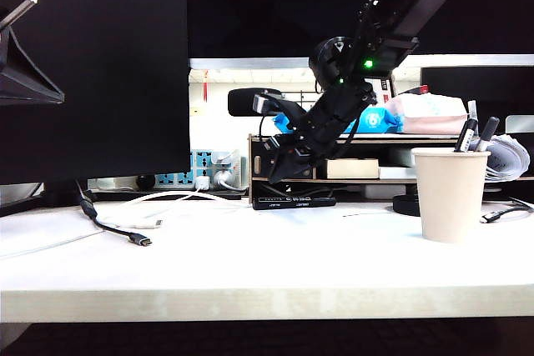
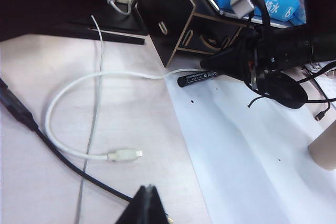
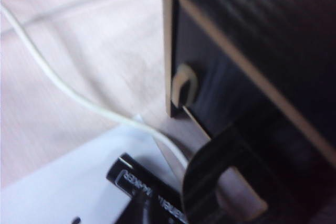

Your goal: Pick up the marker and insert it into the paper cup.

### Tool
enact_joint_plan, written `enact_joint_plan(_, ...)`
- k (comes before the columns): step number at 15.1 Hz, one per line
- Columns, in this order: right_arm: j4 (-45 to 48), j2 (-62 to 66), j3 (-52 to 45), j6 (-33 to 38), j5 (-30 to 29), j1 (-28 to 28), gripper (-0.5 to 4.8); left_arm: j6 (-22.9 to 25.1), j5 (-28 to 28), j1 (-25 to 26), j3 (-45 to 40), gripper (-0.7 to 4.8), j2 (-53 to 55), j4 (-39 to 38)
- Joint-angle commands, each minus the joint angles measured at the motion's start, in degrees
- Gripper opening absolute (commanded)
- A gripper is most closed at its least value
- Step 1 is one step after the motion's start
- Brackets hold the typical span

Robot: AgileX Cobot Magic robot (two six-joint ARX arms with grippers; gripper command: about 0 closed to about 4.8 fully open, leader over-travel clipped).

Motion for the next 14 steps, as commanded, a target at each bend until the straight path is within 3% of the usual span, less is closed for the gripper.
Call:
enact_joint_plan(1,-4.1,-0.4,1.9,-9.0,1.5,0.1,0.96,1.8,0.4,0.0,0.3,-0.05,-0.1,1.5)
enact_joint_plan(4,-7.0,-0.4,2.3,-17.0,5.3,0.1,0.96,1.6,0.4,0.0,0.3,-0.05,-0.1,3.5)
enact_joint_plan(13,-7.3,-0.4,2.3,-20.5,5.6,1.9,1.24,1.5,0.4,-0.1,0.3,-0.05,-0.1,4.2)
enact_joint_plan(14,-7.2,-0.4,2.3,-20.5,5.4,2.0,1.75,1.5,0.7,-0.1,0.3,-0.05,-0.1,4.2)
